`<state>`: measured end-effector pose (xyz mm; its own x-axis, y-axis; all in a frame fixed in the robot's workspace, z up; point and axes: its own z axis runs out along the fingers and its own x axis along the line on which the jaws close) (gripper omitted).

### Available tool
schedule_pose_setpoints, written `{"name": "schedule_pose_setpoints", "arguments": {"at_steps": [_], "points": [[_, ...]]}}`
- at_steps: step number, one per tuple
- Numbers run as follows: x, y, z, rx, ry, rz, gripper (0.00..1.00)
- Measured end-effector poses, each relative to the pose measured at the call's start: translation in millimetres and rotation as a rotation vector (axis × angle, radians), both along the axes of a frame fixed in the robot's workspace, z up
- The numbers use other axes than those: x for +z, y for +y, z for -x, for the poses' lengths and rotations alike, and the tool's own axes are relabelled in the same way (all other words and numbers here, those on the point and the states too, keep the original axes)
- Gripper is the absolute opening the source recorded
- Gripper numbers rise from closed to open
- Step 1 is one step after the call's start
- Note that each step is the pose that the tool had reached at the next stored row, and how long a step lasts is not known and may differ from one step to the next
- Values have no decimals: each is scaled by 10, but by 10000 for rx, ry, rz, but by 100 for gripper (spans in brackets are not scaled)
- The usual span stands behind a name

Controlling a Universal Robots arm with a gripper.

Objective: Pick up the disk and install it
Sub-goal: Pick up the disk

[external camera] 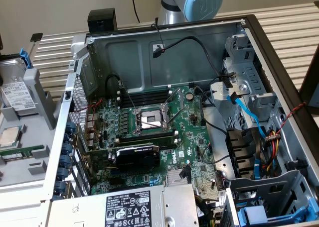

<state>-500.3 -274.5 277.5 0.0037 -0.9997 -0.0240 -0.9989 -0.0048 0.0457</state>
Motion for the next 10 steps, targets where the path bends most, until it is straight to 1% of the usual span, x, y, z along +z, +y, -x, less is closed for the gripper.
{"name": "schedule_pose_setpoints", "arguments": {"at_steps": [10], "points": [[22,0,1,1,-3,2,37]]}}
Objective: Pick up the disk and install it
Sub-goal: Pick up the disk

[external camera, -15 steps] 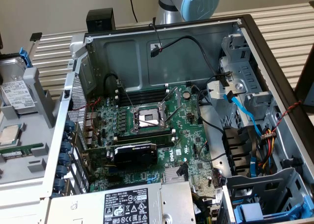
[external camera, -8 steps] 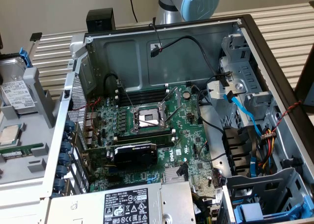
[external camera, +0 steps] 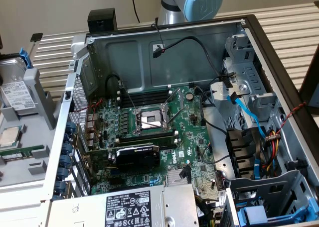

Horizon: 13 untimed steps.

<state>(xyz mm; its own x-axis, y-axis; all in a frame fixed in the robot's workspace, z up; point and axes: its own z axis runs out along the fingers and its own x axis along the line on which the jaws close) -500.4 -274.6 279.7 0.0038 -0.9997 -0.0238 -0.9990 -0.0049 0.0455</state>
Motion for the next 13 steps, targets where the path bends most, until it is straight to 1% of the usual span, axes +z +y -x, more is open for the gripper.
{"name": "schedule_pose_setpoints", "arguments": {"at_steps": [7,13], "points": [[76,0,1,0,-4,3,37],[161,2,2,0,-20,34,37]]}}
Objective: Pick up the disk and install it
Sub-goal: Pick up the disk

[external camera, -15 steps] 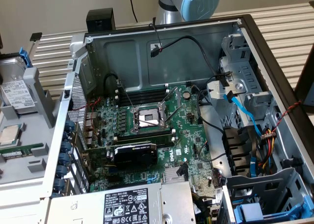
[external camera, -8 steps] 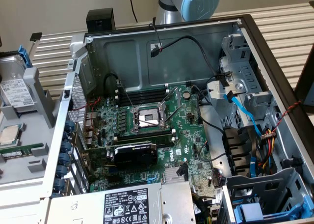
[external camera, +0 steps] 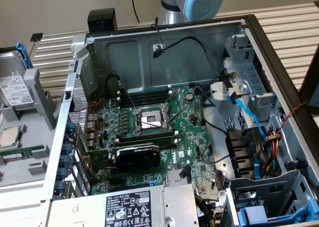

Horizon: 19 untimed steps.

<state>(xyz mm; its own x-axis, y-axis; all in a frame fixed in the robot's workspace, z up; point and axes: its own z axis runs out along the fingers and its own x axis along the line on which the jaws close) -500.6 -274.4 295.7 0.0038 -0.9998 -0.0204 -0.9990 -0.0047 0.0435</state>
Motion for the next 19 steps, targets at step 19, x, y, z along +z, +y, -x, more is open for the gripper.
{"name": "schedule_pose_setpoints", "arguments": {"at_steps": [19], "points": [[414,23,2,-1,-278,146,37]]}}
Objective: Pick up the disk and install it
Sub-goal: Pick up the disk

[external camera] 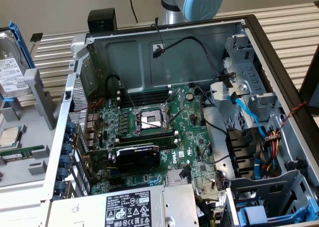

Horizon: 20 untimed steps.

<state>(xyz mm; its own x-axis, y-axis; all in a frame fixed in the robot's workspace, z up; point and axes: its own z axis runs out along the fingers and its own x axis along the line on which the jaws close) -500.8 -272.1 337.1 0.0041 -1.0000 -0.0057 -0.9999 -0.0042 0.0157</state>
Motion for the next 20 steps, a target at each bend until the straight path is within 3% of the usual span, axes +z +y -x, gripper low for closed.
{"name": "schedule_pose_setpoints", "arguments": {"at_steps": [11,20], "points": [[483,9,-19,0,-17,26,37],[786,9,-143,1,-72,25,37]]}}
